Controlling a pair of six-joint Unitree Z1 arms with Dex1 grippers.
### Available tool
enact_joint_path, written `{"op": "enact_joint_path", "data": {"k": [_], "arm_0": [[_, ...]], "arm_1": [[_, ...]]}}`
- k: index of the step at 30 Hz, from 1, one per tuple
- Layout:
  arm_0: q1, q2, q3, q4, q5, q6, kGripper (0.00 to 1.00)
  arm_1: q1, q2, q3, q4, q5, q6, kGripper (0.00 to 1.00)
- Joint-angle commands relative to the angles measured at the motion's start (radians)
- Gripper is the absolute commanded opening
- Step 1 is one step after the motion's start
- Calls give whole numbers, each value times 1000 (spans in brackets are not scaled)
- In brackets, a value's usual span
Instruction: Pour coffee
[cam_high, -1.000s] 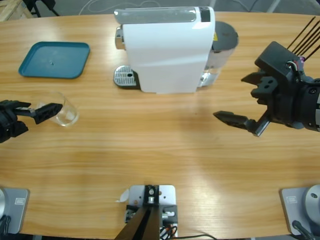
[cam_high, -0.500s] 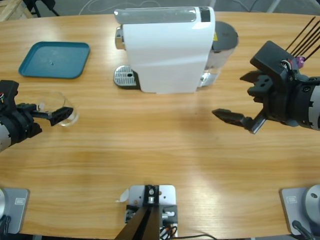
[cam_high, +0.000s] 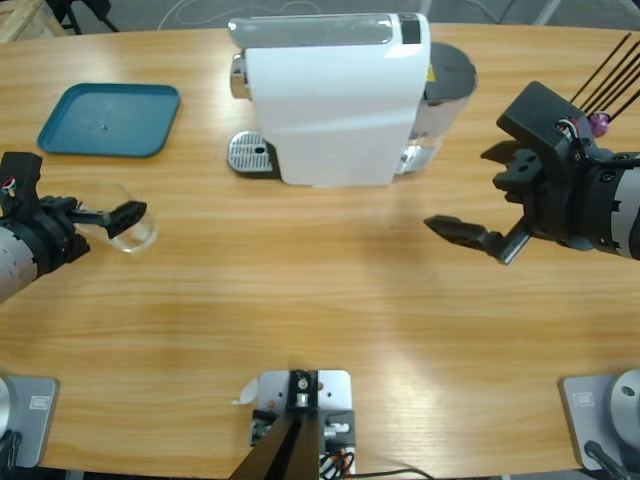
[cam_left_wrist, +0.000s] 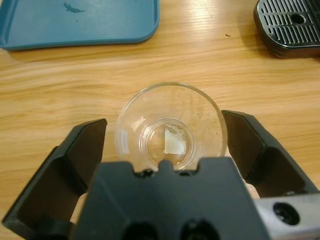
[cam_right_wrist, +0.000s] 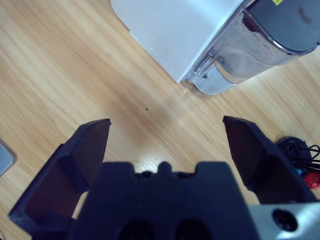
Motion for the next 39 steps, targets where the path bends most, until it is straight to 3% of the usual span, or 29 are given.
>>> {"op": "enact_joint_path", "data": {"k": [1, 3, 4, 6, 8, 9, 11, 16, 20, 23, 28, 30, 34, 39], "arm_0": [[6, 50, 24, -14, 19, 8, 760], [6, 68, 24, -16, 16, 5, 712], [6, 80, 26, -24, 17, 0, 630], [6, 92, 29, -32, 20, -5, 597], [6, 103, 24, -38, 23, -8, 469], [6, 100, 21, -39, 28, -4, 363], [6, 80, 19, -40, 42, 15, 18], [24, -92, -8, -49, 9, 294, 0], [144, -236, -54, -49, -287, 676, 0], [266, -247, -81, -52, -525, 836, 0], [417, -186, -143, -61, -807, 1092, 0], [505, -133, -190, -61, -969, 1322, 0], [679, 23, -277, -72, -1203, 1442, 0], [756, 235, -319, -188, -1407, 1483, 0]], "arm_1": [[14, 36, 10, 10, -27, 12, 1000], [14, 37, 9, 8, -30, 12, 1000], [14, 38, 9, 8, -30, 13, 1000], [14, 38, 8, 8, -35, 13, 1000], [14, 35, 5, 11, -44, 13, 1000], [14, 32, 5, 11, -48, 13, 1000], [14, 30, 5, 12, -53, 13, 1000], [15, -4, -12, 58, -67, -49, 1000], [16, -165, -64, 183, -78, -168, 1000], [16, -270, -65, 225, -76, -164, 1000], [16, -346, 10, 233, -55, -112, 1000], [16, -327, 7, 232, -53, -112, 1000], [16, -286, 10, 226, -54, -104, 1000], [16, -294, 22, 206, -56, -86, 1000]]}}
